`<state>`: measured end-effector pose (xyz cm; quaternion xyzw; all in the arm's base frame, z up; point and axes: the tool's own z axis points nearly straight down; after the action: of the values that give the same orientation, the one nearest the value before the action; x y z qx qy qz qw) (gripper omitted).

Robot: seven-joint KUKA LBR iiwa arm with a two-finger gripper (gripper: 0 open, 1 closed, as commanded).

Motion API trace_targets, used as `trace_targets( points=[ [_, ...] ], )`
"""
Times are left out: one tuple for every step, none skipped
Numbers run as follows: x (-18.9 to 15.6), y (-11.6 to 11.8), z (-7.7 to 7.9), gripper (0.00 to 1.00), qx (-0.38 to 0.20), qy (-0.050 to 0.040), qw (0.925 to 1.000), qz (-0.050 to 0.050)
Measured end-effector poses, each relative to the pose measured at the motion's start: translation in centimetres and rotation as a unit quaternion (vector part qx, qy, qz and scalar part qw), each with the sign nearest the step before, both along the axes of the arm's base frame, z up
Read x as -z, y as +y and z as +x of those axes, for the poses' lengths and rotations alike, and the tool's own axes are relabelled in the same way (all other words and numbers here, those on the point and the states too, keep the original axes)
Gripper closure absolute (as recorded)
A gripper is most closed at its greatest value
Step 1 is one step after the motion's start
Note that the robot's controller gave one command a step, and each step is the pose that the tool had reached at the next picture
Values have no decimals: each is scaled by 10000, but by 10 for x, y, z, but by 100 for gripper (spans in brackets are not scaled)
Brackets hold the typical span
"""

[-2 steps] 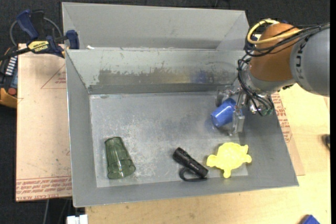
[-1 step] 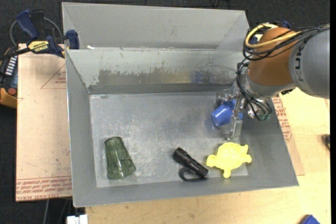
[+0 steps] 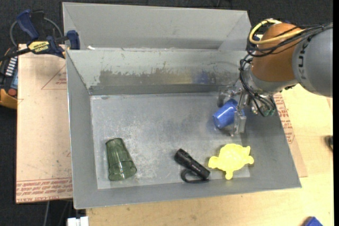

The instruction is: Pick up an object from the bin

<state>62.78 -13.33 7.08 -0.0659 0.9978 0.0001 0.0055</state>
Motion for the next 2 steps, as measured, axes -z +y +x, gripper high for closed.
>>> trace_targets(
  points=[
    [1,8,-13,100,148,43,9999,17],
    [1,8,-13,100,147,43,9999,16]
  ],
)
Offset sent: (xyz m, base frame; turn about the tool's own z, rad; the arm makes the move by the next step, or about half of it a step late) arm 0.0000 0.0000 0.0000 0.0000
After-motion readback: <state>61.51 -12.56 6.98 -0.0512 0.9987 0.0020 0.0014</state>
